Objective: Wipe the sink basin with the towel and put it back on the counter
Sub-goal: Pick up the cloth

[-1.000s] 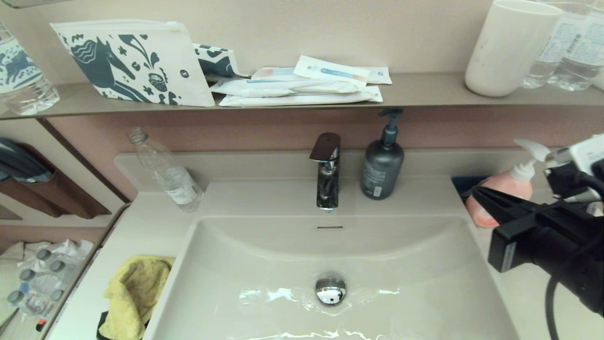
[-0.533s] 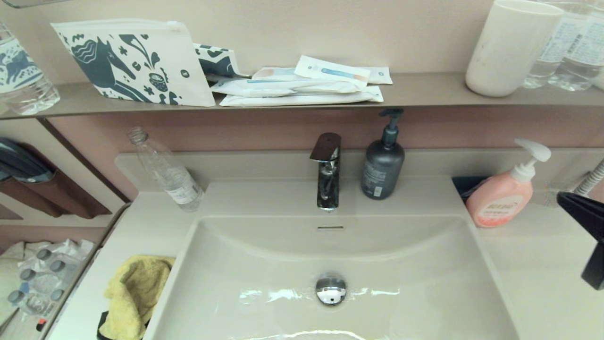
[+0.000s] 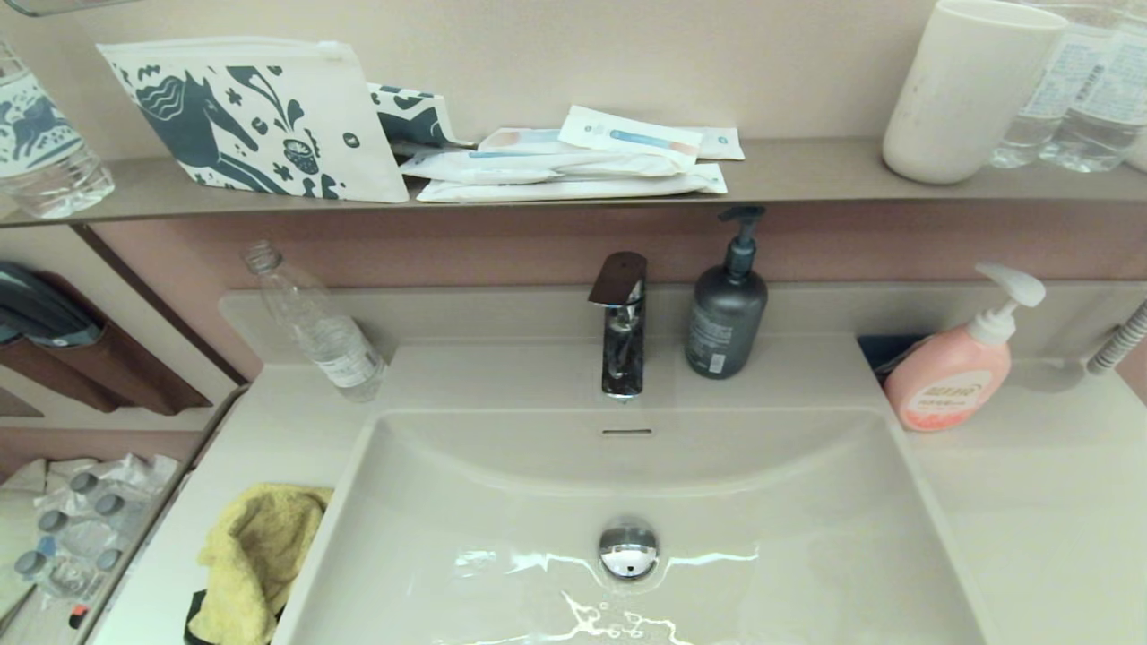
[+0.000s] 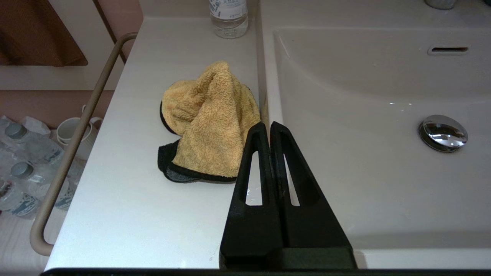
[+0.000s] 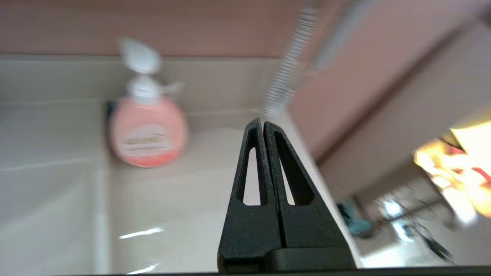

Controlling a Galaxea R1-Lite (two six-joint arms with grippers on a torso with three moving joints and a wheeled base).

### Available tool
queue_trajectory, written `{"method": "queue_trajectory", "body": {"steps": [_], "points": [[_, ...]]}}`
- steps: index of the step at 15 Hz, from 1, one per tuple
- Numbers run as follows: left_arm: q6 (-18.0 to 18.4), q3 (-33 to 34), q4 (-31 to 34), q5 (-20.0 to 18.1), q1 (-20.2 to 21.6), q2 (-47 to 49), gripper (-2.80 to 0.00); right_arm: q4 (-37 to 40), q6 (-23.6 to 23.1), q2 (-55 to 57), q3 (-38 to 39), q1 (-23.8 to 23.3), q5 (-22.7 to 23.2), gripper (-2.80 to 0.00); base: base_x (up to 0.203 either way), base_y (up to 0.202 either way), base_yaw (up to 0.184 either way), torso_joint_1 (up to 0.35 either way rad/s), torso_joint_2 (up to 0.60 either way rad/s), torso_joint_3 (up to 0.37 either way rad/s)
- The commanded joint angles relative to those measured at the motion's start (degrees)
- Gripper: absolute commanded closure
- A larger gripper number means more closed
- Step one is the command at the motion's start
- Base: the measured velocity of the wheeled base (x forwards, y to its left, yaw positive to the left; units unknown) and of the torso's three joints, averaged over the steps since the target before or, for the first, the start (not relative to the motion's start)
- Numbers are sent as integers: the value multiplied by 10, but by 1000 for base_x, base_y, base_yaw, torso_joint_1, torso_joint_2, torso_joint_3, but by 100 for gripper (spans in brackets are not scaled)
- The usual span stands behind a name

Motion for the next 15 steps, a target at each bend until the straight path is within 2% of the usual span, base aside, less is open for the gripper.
{"method": "queue_trajectory", "body": {"steps": [1, 6, 8, 9, 11, 13, 15], "points": [[0, 0, 0, 0, 0, 1, 0, 58, -1, -93, -1, -48, -2, 0, 0, 0, 0, 0, 0, 0], [0, 0, 0, 0, 0, 1, 0, 209, 0, -263, 24, -80, 2, 0, 0, 0, 0, 0, 0, 0], [0, 0, 0, 0, 0, 1, 0, 226, 3, -317, 60, -90, 33, 0, 0, 0, 0, 0, 0, 0], [0, 0, 0, 0, 0, 1, 0, 228, 3, -342, 82, -93, 62, 0, 0, 0, 0, 0, 0, 0], [1, 0, 0, 0, 0, 1, 0, 212, 8, -385, 140, -95, 119, 0, 0, 0, 0, 0, 0, 0], [0, 0, 0, 0, 0, 1, 0, 114, 59, -388, 212, -96, 160, 0, 0, 0, 0, 0, 0, 0], [0, 0, 0, 0, 0, 1, 0, 59, 109, -388, 284, -96, 196, 0, 0, 0, 0, 0, 0, 0]]}}
